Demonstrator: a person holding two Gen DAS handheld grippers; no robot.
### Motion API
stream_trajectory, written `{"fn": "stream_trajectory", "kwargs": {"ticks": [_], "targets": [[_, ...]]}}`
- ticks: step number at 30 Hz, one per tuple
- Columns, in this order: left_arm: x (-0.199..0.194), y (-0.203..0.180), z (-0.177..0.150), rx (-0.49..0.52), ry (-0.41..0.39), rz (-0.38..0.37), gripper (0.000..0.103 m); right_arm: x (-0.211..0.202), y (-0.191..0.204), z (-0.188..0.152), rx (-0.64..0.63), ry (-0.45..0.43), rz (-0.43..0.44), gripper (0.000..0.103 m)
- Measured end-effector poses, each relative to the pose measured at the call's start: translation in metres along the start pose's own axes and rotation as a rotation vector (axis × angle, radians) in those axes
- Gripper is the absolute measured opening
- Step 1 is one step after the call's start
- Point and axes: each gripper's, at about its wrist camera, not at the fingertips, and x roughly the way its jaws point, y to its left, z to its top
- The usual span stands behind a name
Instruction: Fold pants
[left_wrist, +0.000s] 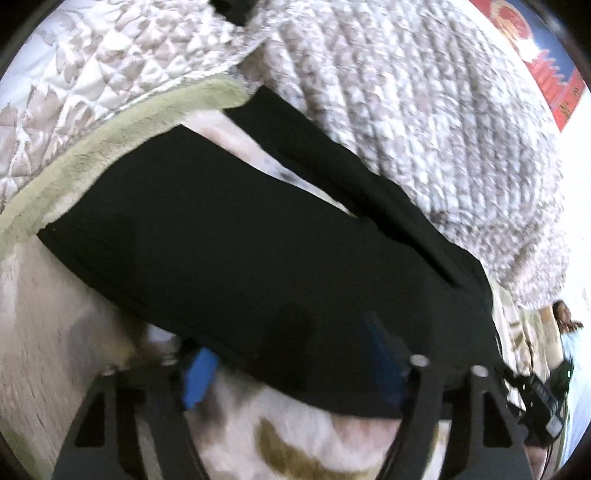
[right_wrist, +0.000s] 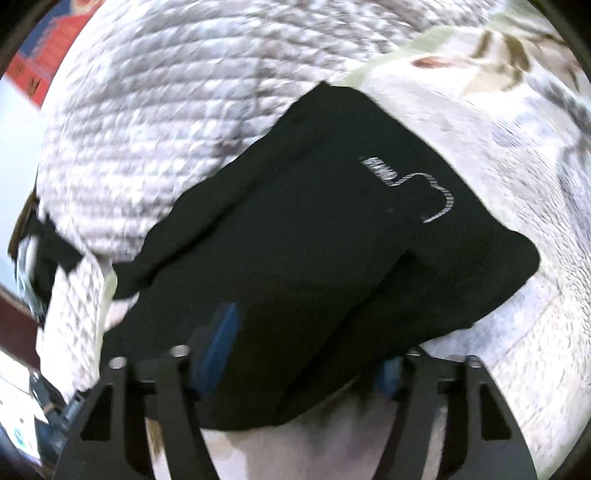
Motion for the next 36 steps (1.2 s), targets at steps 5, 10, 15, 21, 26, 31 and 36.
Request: {"fn": "stream_trajectory", "kwargs": {"ticks": [5, 10, 15, 21, 26, 31, 36], "targets": [[0.005, 0.008, 0.01, 0.005, -0.023, 0.078, 0.027, -0.001, -0.014, 0.004, 0.052, -0.015, -0.017, 0.026], [0.006, 0.014, 0.013, 0.019, -0.029, 0.119, 0.005, -0.004, -0.02, 0.006, 0.056, -0.019, -0.039, 0.007], [-0.016, 0.01, 0.013, 0.036, -0.062, 0.11, 0.004, -0.027, -0.012, 0.008, 0.035, -0.046, 0.001, 0.006], [-0.067, 0.018, -0.004, 0.039, -0.067, 0.079, 0.004, -0.074, -0.011, -0.012, 0.006, -0.029, -0.001, 0.005], [-0.1, 0.029, -0.04, 0.033, -0.05, 0.069, 0.004, -0.107, -0.023, -0.047, 0.028, -0.01, -0.027, 0.005], [-0.095, 0.034, -0.068, 0.046, 0.0, 0.086, 0.004, -0.106, -0.044, -0.067, 0.059, 0.023, -0.088, 0.006], [-0.103, 0.046, -0.061, -0.003, -0.045, 0.086, 0.01, -0.103, -0.055, -0.069, 0.109, 0.03, -0.078, 0.021]]}}
